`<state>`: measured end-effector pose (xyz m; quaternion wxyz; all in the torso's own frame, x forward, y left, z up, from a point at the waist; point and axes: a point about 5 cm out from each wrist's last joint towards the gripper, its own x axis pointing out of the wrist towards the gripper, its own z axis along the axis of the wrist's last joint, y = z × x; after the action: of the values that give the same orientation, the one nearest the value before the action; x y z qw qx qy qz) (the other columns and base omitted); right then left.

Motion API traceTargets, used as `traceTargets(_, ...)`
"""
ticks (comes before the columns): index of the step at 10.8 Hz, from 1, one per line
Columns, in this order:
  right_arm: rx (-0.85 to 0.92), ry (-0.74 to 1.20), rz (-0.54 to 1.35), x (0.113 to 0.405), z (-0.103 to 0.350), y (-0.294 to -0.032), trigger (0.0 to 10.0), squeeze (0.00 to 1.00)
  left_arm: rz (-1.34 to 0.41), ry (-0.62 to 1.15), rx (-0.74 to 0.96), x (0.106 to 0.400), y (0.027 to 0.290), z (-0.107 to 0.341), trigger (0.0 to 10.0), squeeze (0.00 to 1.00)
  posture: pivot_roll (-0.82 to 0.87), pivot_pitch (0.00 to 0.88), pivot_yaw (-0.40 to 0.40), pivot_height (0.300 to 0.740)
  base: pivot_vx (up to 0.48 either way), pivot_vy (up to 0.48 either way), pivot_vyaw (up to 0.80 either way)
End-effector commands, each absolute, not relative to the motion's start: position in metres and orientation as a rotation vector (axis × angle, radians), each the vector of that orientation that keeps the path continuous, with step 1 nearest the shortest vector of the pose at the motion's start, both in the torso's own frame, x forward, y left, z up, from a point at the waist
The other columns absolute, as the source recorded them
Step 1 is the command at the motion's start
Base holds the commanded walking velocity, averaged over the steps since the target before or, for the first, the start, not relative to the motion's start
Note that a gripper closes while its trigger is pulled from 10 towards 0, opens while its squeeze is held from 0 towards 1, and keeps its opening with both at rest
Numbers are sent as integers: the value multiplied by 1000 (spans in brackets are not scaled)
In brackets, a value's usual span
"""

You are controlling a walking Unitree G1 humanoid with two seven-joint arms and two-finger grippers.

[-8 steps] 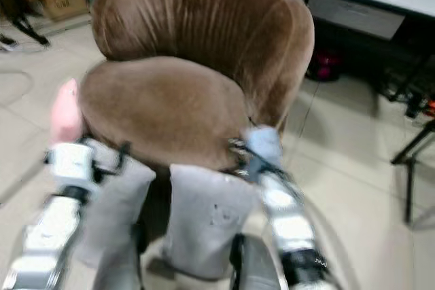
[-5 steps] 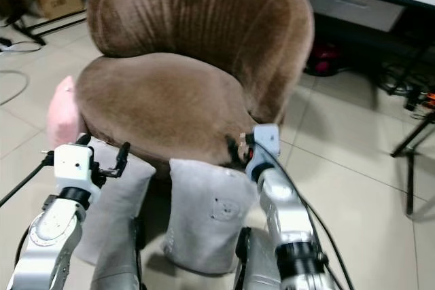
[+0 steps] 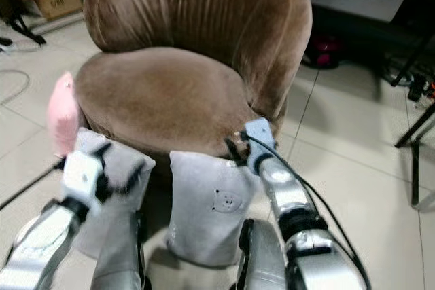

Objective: Move the pillow to the sofa from floor

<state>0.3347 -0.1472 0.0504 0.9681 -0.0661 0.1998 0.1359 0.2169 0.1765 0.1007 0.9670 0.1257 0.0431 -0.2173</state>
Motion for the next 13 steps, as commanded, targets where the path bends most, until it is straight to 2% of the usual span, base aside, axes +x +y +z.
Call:
traceTargets(1,-146,422,260,338,50,-152,10000,1000,-522,82,257,212,170,106,10000,0,165,107,-42,520,0,0,0)
traceTargets(3,-164,518,304,337,41,-146,10000,1000,-638,140,261,194,166,107,10000,0,173,176,-28,520,0,0,0)
traceTargets(4,-312,483,322,335,37,-139,10000,1000,-599,164,289,184,175,109,10000,0,186,205,-16,520,0,0,0)
traceTargets(5,-329,492,305,335,36,-140,10000,0,-586,166,288,180,177,112,10000,0,196,217,-13,520,0,0,0)
traceTargets(10,-271,460,485,337,42,-109,10000,0,-584,213,293,159,179,119,10000,0,213,253,-21,520,0,0,0)
traceTargets(13,-402,562,561,316,16,-89,10000,0,-571,212,301,161,178,120,10000,0,223,246,-20,520,0,0,0)
